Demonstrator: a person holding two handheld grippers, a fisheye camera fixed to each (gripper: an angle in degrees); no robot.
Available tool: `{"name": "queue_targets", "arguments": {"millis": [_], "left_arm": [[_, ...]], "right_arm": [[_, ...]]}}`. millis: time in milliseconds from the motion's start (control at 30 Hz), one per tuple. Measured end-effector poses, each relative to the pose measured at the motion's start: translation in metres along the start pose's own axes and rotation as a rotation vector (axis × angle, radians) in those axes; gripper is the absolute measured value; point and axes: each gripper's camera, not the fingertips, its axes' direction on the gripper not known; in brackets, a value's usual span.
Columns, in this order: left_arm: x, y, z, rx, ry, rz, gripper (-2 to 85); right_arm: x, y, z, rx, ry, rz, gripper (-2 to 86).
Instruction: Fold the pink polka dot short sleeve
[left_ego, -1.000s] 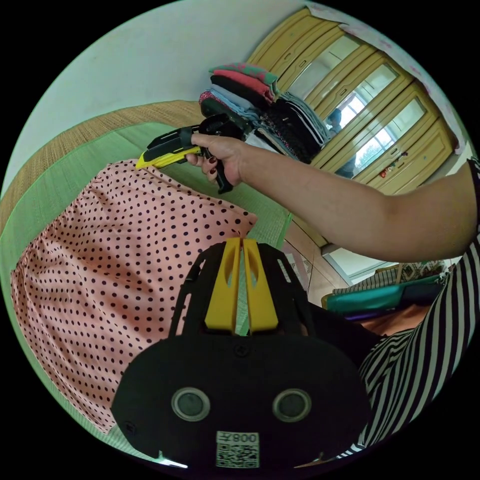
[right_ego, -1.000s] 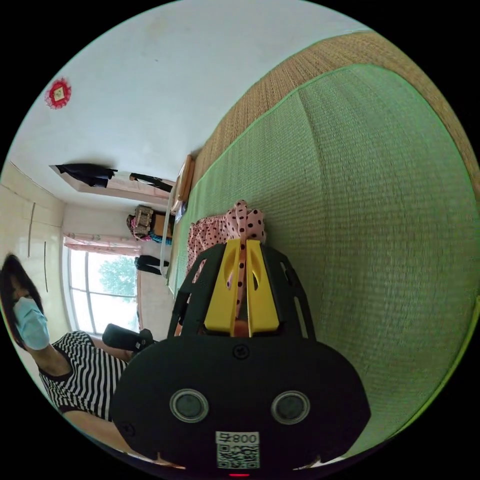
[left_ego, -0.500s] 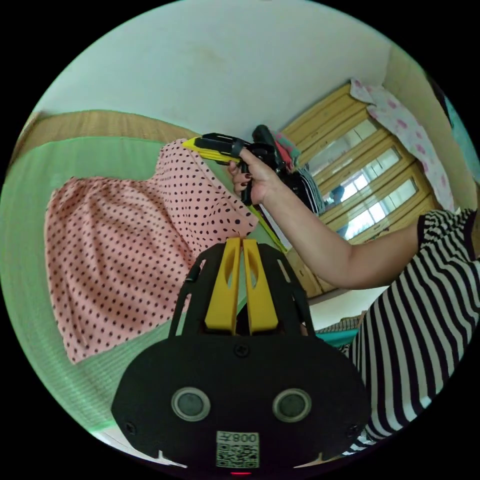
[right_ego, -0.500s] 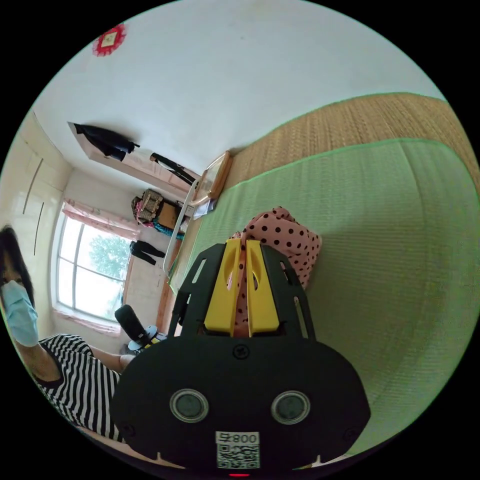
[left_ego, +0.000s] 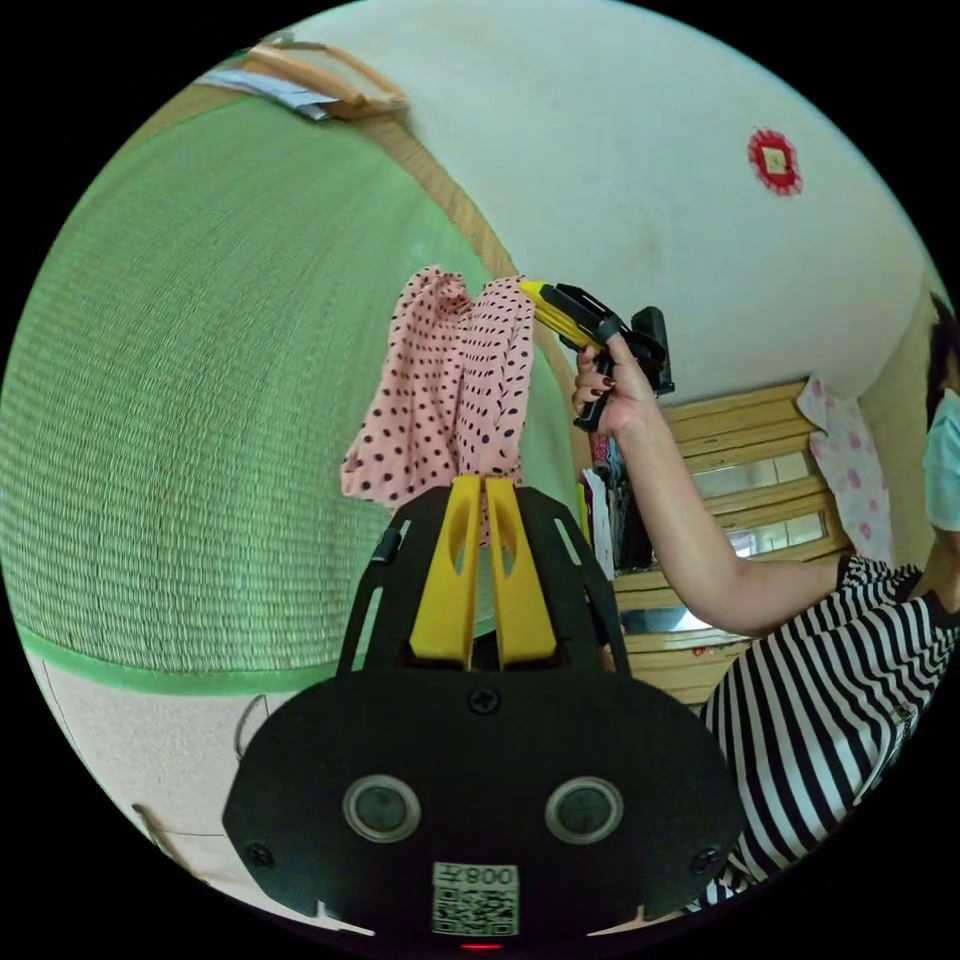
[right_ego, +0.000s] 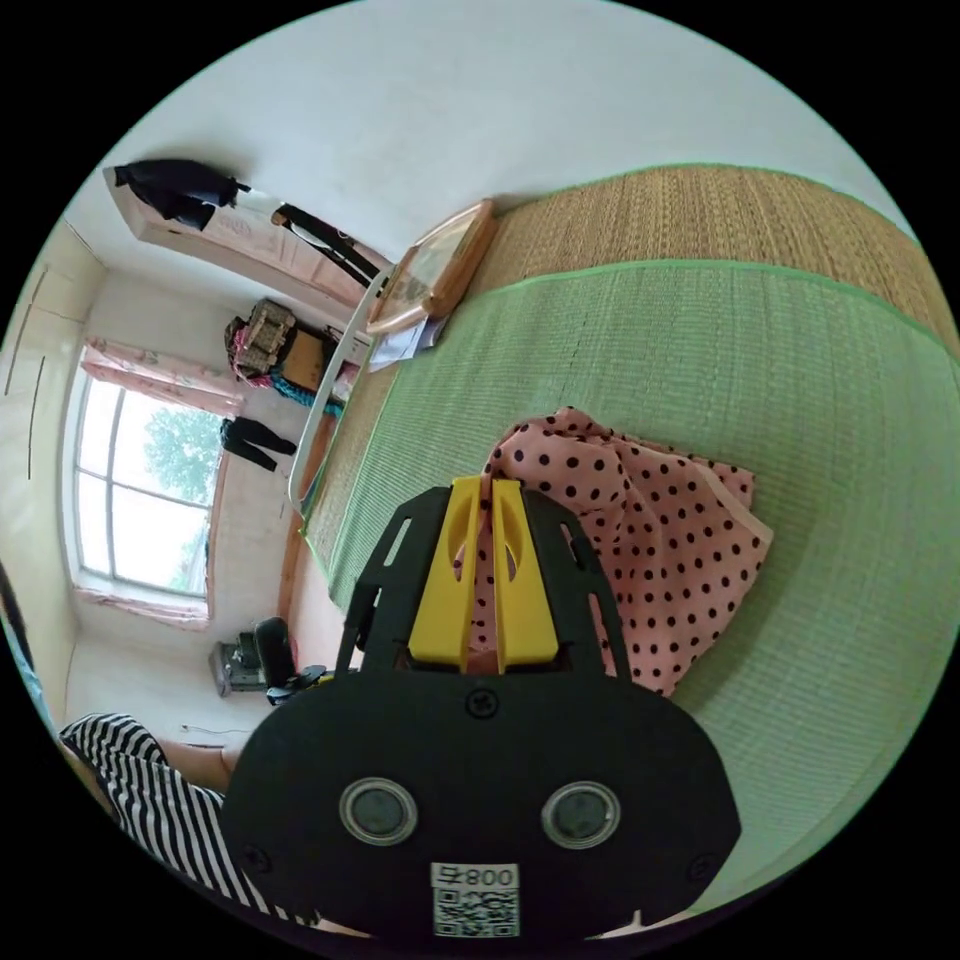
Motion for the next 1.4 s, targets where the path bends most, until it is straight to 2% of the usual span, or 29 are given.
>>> {"name": "queue_targets", "arguments": {"millis": [300,633,967,1233,1400], "left_arm": [[-0.085,0.003,-0.030,0.004,0.037,-0.135,0.5],[-0.140,0.004,-0.055,0.003,0.063,-0.178,0.6],[-0.157,0.008,-0.079,0.031,0.055,-0.132,0.5],[-0.132,0.010,-0.094,0.021,-0.023,0.046,0.3],[-0.137,0.007,-0.095,0.034,-0.080,0.023,0.4]], "right_arm": [[-0.034,-0.034,0.089,-0.117,0.069,0.010,2.0],[-0.078,-0.059,0.135,-0.197,0.142,-0.110,2.5],[-0.114,-0.061,0.134,-0.196,0.117,-0.244,3.8],[-0.122,-0.076,0.138,-0.111,0.225,-0.254,0.5],[-0.118,-0.096,0.185,-0.233,0.315,-0.239,0.2]]}}
